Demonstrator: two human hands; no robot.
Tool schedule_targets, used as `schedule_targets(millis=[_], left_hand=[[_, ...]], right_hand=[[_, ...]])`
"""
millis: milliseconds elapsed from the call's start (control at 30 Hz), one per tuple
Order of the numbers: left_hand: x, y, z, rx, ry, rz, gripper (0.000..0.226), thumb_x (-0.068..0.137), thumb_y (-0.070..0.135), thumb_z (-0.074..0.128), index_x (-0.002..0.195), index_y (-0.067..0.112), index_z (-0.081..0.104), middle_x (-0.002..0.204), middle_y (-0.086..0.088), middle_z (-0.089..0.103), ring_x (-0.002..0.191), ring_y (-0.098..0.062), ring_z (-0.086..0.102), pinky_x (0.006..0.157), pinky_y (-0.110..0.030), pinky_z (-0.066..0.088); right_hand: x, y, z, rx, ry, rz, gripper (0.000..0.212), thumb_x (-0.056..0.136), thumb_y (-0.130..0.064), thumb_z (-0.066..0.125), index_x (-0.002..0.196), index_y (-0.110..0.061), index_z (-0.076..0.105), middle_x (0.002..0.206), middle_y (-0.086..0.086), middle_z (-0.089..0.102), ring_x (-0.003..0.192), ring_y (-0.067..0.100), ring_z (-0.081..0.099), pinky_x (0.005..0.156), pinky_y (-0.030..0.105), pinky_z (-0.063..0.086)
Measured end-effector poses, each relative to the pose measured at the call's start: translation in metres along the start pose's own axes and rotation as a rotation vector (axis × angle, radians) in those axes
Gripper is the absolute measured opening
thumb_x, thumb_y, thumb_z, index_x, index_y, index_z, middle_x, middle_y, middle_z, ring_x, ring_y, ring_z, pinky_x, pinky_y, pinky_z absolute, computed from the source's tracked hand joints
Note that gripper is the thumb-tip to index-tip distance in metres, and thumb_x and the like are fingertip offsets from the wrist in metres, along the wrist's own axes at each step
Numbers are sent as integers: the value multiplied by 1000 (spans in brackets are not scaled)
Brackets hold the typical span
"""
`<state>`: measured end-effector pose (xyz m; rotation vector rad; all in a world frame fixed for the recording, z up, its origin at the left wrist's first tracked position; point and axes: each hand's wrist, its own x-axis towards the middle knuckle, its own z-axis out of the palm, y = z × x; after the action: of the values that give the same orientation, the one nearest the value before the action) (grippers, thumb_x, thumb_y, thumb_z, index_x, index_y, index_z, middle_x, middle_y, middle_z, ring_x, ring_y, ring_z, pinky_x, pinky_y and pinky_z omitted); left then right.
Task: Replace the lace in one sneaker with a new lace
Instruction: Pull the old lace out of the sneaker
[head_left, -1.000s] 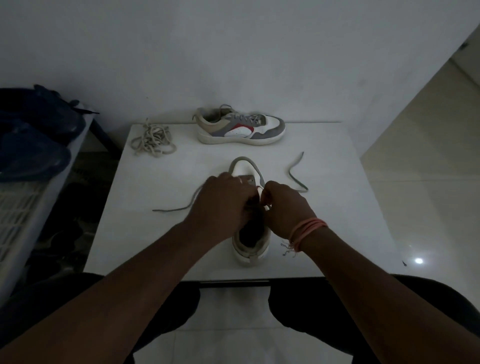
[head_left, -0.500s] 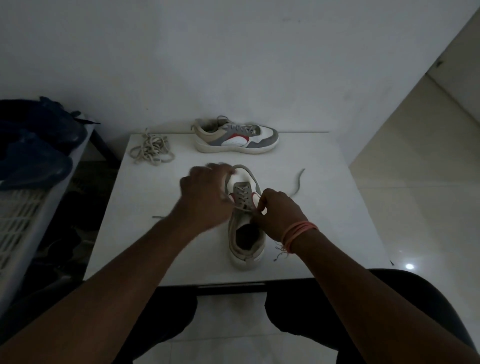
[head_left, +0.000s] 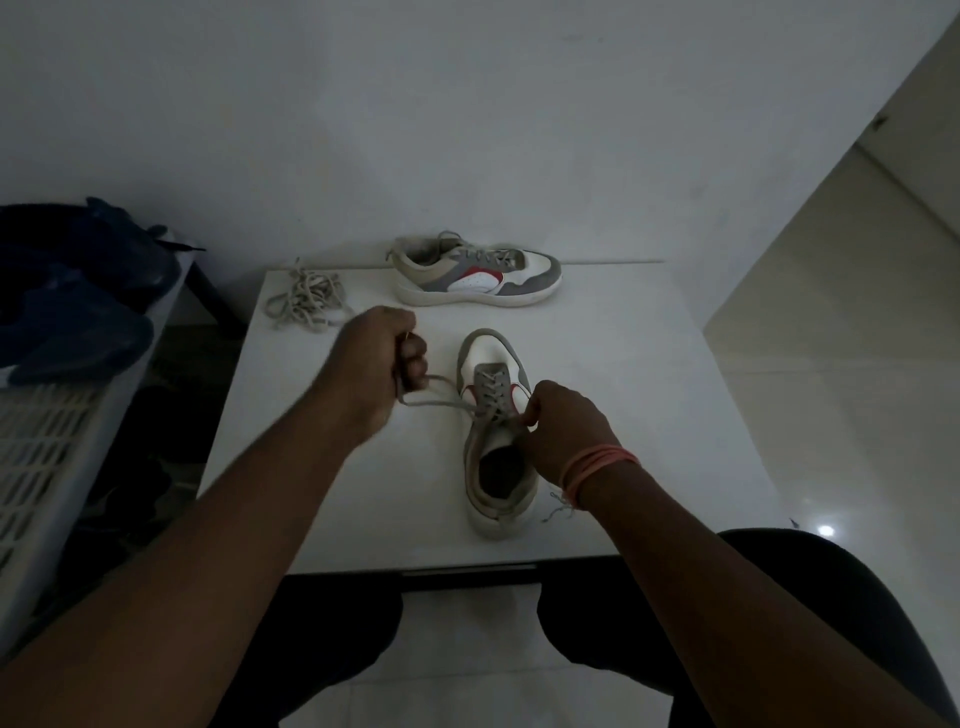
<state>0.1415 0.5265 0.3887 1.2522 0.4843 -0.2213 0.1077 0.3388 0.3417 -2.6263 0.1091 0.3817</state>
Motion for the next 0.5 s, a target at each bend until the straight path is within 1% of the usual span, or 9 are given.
schedule_targets(millis=[33, 67, 133, 167, 233, 333, 400, 433, 500], left_hand=[[-1, -6, 1, 263, 33, 47, 19, 101, 17, 47, 82, 16, 48, 61, -2, 48, 43, -12, 40, 49, -22, 32], [-2, -16, 1, 604, 28, 147, 14, 99, 26, 56, 88, 17, 53, 65, -1, 53, 44, -11, 42, 50, -22, 31], [-10, -35, 5, 1217, -89, 423, 23, 90, 42, 70, 106, 28, 60, 81, 3, 65, 61, -8, 58, 57, -23, 37], [-14, -42, 8, 1433, -164, 528, 33, 87, 46, 72, 116, 33, 61, 94, 4, 68, 77, -10, 64, 64, -23, 39], [-19, -46, 14, 1644, -180, 701, 37, 90, 49, 68, 124, 35, 64, 114, 5, 67, 97, -14, 66, 73, -20, 37], [-19, -45, 17, 1685, -193, 804, 29, 95, 46, 60, 119, 36, 71, 113, 7, 67, 99, -14, 65, 73, -19, 35], [-13, -41, 18, 1529, -160, 791, 15, 92, 33, 65, 101, 32, 76, 102, 5, 70, 90, -12, 63, 74, -23, 45], [-9, -38, 16, 1325, -139, 706, 11, 91, 23, 66, 90, 29, 74, 99, 5, 71, 89, -11, 64, 77, -27, 51], [-1, -27, 11, 645, -155, 336, 22, 95, 7, 57, 81, 21, 65, 97, 2, 73, 94, -16, 69, 79, -32, 56]], right_hand=[[1, -1, -1, -17, -10, -9, 21, 99, -27, 53, 112, -11, 59, 113, 11, 65, 103, 29, 61, 88, 38, 49], [3, -3, -2, -33, -22, -18, 20, 99, -26, 53, 111, -10, 59, 112, 11, 65, 103, 29, 61, 87, 37, 48], [6, -6, -4, -62, -51, -32, 17, 97, -24, 57, 107, -10, 58, 109, 10, 65, 96, 27, 59, 82, 33, 46], [7, -7, -5, -75, -66, -39, 15, 96, -24, 58, 105, -11, 57, 108, 10, 65, 92, 26, 58, 81, 32, 46], [10, -7, -6, -86, -79, -50, 15, 96, -24, 59, 102, -11, 57, 105, 10, 65, 94, 27, 61, 81, 33, 47], [11, -4, -8, -68, -101, -42, 19, 95, -27, 61, 104, -10, 60, 107, 10, 65, 98, 28, 62, 85, 35, 50], [13, 1, -10, -45, -108, -38, 21, 94, -27, 62, 106, -10, 62, 109, 10, 65, 97, 28, 61, 85, 35, 50], [13, 2, -11, -37, -113, -40, 22, 93, -27, 64, 107, -10, 62, 110, 9, 64, 96, 27, 61, 84, 34, 50], [14, 5, -12, -37, -135, -41, 26, 89, -26, 70, 108, -10, 62, 110, 9, 64, 95, 25, 59, 80, 32, 48]])
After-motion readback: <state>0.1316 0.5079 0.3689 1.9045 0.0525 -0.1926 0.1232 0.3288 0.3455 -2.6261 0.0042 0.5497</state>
